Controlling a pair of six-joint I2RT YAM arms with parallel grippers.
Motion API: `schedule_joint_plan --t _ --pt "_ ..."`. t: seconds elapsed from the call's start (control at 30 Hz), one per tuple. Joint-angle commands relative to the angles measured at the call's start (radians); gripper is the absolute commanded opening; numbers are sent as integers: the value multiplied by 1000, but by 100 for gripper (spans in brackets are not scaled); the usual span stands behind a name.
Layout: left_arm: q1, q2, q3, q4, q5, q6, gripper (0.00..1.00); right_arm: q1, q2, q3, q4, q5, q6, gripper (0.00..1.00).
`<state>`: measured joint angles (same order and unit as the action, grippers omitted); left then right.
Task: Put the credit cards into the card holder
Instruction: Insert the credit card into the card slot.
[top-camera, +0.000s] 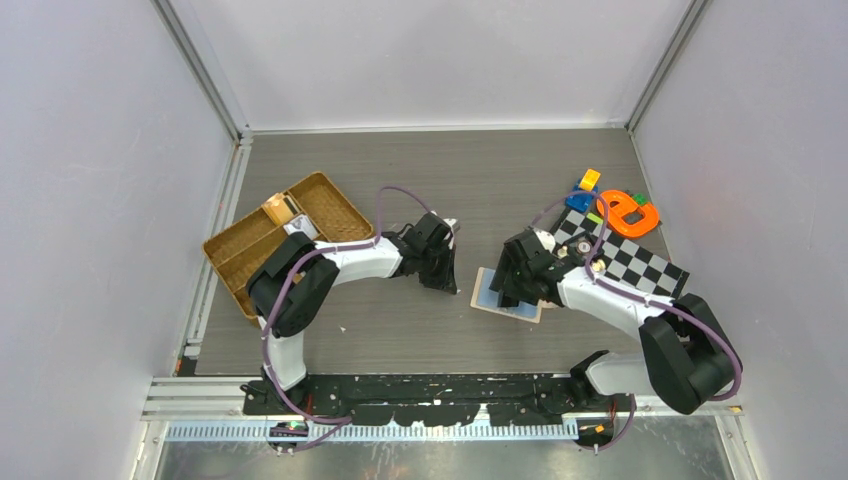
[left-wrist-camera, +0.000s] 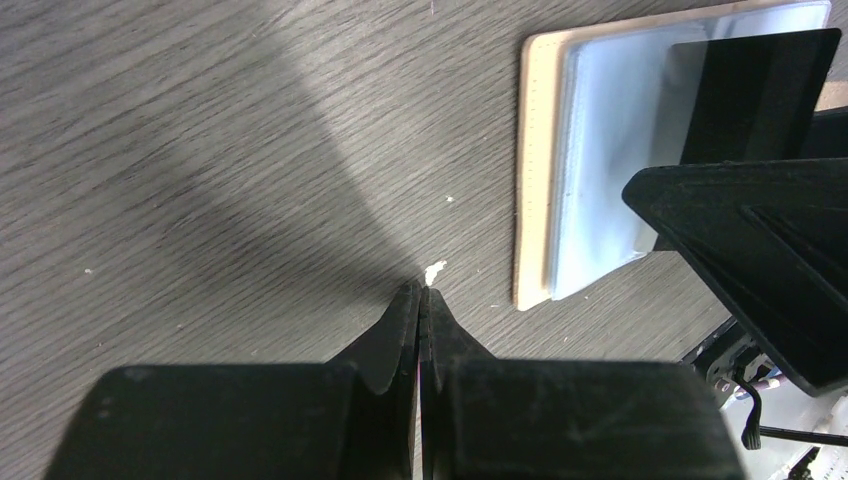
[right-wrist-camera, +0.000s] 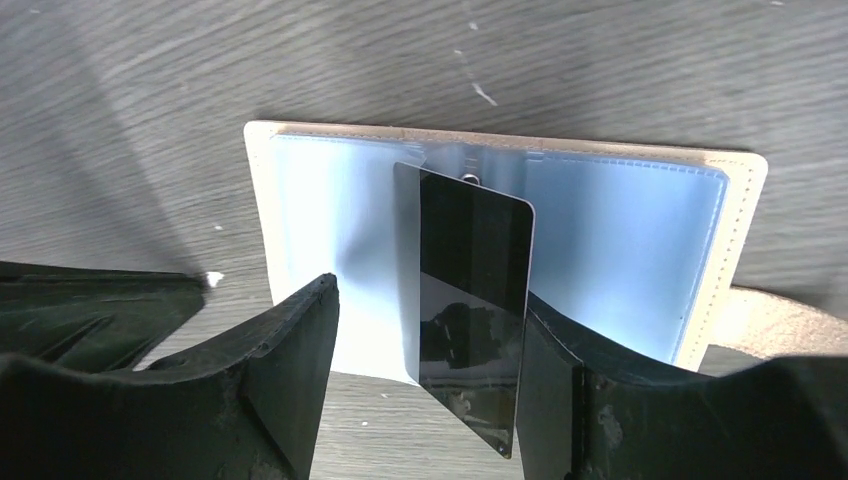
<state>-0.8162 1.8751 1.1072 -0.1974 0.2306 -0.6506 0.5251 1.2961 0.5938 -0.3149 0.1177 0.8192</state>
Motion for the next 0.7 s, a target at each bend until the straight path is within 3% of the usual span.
schedule_joint_plan --t 0.0,0.67 --pt "-12 26 -43 -48 -33 11 0 12 15 33 -185 135 -22 65" --pt "-12 15 -57 -34 -29 7 0 15 19 144 -315 131 -80 66"
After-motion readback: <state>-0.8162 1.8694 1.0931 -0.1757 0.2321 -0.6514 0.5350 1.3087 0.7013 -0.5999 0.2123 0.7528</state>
